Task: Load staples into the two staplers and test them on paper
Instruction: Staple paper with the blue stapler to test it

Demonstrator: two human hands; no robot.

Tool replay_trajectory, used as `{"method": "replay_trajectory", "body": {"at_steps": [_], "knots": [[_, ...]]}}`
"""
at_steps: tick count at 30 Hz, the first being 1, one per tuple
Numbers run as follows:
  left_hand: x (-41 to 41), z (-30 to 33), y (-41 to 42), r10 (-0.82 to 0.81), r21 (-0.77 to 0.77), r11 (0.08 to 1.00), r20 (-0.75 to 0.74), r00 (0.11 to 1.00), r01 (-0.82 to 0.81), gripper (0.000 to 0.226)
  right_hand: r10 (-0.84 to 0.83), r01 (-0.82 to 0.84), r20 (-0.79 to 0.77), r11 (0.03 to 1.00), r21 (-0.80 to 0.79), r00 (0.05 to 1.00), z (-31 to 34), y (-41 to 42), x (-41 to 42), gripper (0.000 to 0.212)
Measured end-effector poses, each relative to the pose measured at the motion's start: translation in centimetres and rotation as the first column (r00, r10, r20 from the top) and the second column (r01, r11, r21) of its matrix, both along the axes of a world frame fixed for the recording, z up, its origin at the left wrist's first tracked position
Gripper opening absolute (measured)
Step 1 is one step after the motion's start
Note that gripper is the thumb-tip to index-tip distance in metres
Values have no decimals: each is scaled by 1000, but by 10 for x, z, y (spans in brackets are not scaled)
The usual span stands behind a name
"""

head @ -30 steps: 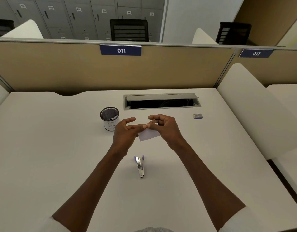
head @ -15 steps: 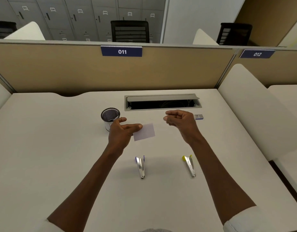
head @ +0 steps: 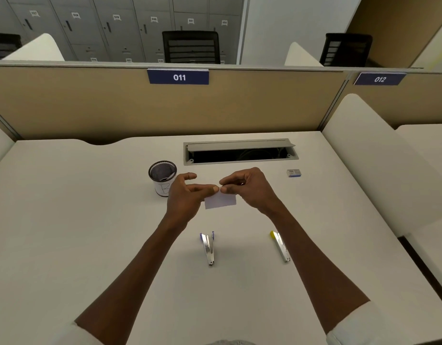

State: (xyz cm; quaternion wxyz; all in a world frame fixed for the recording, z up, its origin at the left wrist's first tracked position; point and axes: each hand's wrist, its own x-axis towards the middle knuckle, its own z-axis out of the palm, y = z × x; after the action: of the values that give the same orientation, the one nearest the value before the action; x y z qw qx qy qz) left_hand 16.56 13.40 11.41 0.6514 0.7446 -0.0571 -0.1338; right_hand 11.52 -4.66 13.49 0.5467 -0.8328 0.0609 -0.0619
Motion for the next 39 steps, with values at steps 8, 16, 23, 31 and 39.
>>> {"method": "replay_trajectory", "body": {"at_steps": [8, 16, 23, 31, 39], "knots": [[9, -4, 17, 89, -104, 990, -57, 994, -94, 65, -135, 134, 24, 990, 50, 991, 3, -16, 0, 18], [-1, -7, -3, 24, -245, 967, -195, 980, -73, 73, -256, 253, 6, 959, 124, 967, -6, 3, 1, 29], [-8, -2, -14, 51, -149, 986, -193, 980, -81, 74, -272, 274, -37, 952, 137, 962, -11, 18, 2, 30], [4, -1, -2, -146, 248, 961, 92, 985, 119, 72, -43, 31, -39, 965, -259, 998, -5, 8, 7, 34], [7, -14, 8, -147, 265, 956, 51, 988, 128, 34, -209, 214, -88, 975, 53, 974, -13, 14, 3, 11]]}}
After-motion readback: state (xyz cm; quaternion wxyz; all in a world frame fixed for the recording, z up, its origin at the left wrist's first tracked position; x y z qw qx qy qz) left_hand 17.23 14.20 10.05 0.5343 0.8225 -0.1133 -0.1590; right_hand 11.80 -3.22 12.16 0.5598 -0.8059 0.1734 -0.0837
